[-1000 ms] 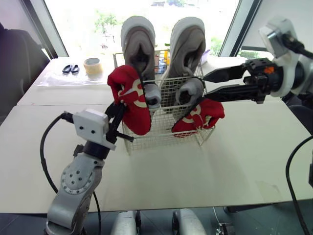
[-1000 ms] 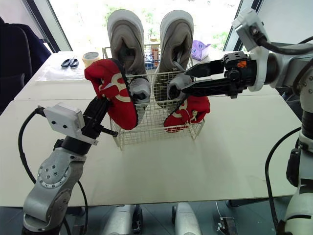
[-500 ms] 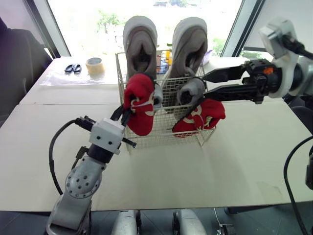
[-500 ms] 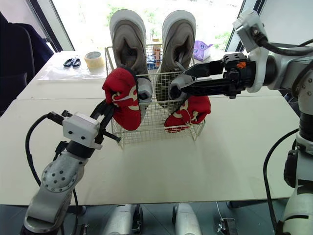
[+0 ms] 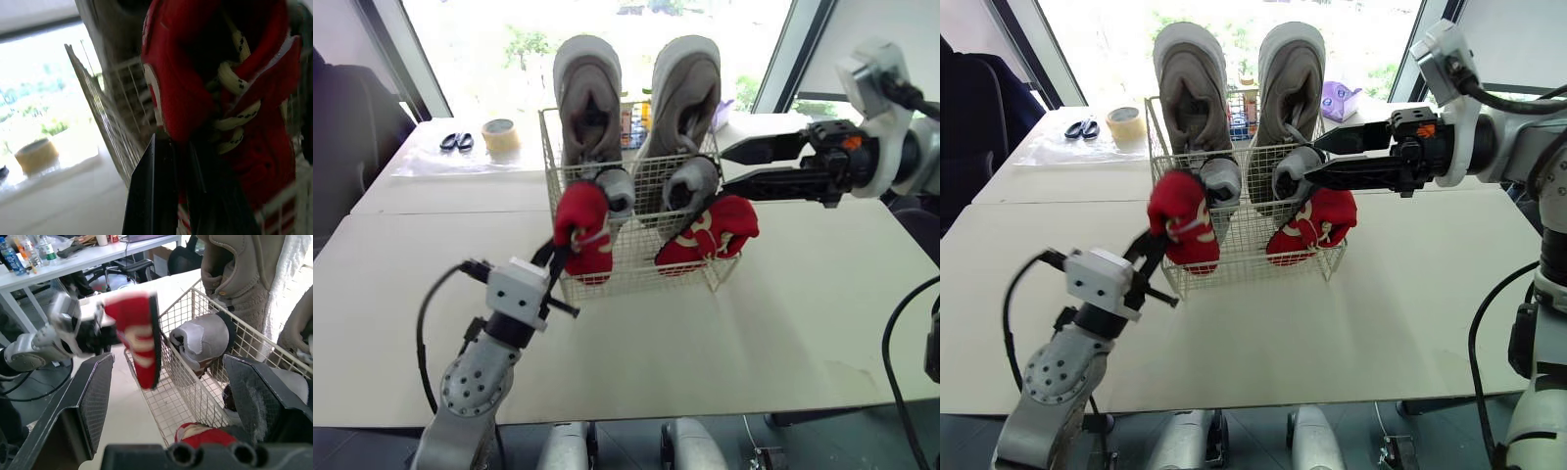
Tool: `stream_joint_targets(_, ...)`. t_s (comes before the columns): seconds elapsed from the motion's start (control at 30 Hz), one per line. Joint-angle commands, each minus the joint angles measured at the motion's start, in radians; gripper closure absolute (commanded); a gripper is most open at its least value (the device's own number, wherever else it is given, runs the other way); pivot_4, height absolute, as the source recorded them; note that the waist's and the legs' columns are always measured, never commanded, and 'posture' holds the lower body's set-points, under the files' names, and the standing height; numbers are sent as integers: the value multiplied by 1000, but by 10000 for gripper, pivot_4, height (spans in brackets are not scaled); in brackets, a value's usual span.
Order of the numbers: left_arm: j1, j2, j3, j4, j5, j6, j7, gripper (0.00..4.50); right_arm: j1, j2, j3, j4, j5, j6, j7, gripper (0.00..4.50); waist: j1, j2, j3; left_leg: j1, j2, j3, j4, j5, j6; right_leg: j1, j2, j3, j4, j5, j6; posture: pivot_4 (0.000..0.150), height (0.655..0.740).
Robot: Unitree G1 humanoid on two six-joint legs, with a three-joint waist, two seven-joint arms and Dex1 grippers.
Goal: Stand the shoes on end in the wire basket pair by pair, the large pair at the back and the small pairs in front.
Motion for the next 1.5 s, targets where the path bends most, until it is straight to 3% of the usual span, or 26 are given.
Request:
stream_joint_targets(0.03, 22, -6, 66, -7, -71, 72, -17, 45000, -8, -3, -33, -6, 12, -15, -3, 6629, -1, 0, 0, 0, 0, 0, 0, 0, 0, 0, 0, 0, 0, 0, 0, 1500, 6609)
stream_joint_targets(0.2, 7, -3, 98, -41, -119, 116, -31, 45000, 0, -1, -36, -9, 12, -17, -6, 6629, -10, 0, 0, 0, 0, 0, -1, 0, 0, 0, 0, 0, 0, 0, 0, 1500, 6609)
stream_joint_targets(0.3, -6, -16, 148, -70, -217, 170, -32, 33892, 5, 3, -35, -9, 10, -22, -8, 5834, -15, 0, 0, 0, 0, 0, -1, 0, 0, 0, 0, 0, 0, 0, 0, 1500, 6609)
stream_joint_targets(0.4, 6, 3, 210, -138, -376, 259, -57, 19763, 14, 0, -31, -10, 5, -30, -4, 5834, -16, -1, 1, 0, 0, 0, -1, 0, 0, 0, 1, 0, 0, 0, 0, 1500, 6609)
stream_joint_targets(0.63, 95, 137, 417, -234, -793, 407, -90, 19763, 34, 3, -18, 1, -7, -60, 7, 5834, -16, -3, 3, -1, 0, 0, -1, 0, 1, 0, -1, 0, -2, 0, 0, 1500, 6609)
stream_joint_targets(0.8, 186, 299, 611, -200, -1164, 437, -109, 19763, 59, -7, -24, -7, -11, -74, 26, 5834, -16, -5, 4, -1, 0, 0, -1, 0, 1, -1, -2, 0, -2, 0, 0, 1500, 6609)
stream_joint_targets(0.9, 222, 375, 725, -138, -1295, 425, -143, 19763, 79, -24, -59, -16, 4, -80, 37, 5834, -17, -4, 5, -1, 0, 0, -1, -1, 1, -4, -3, 0, -3, 0, -1, 1500, 6609)
stream_joint_targets(1.03, 191, 483, 818, 8, -1221, 436, -181, 19763, 162, -82, -174, -36, 28, -66, 22, 5834, -11, -5, 6, -1, -1, 0, -1, -1, 1, -4, -3, -1, -3, -1, -2, 1500, 6609)
stream_joint_targets(1.17, 85, 622, 803, 174, -1186, 478, -280, 19763, 434, -115, -398, -148, 60, -7, -56, 5834, -3, -8, 6, -1, 0, -2, -2, -1, 1, -2, -2, -4, -9, -1, -3, 1500, 6609)
stream_joint_targets(1.37, 89, 643, 657, 254, -1016, 485, -432, 19763, 768, -99, -533, -246, 25, -39, -94, 5834, -21, -4, 6, -1, -1, 5, -3, -4, 7, 4, -2, 1, -16, 0, -4, 1500, 6609)
stream_joint_targets(1.5, 83, 625, 610, 286, -963, 491, -490, 19763, 883, -98, -545, -278, 15, -68, -110, 5834, -18, -4, 6, -1, -1, 5, -3, -4, 6, 3, 0, 1, -16, 0, -4, 1500, 6609)
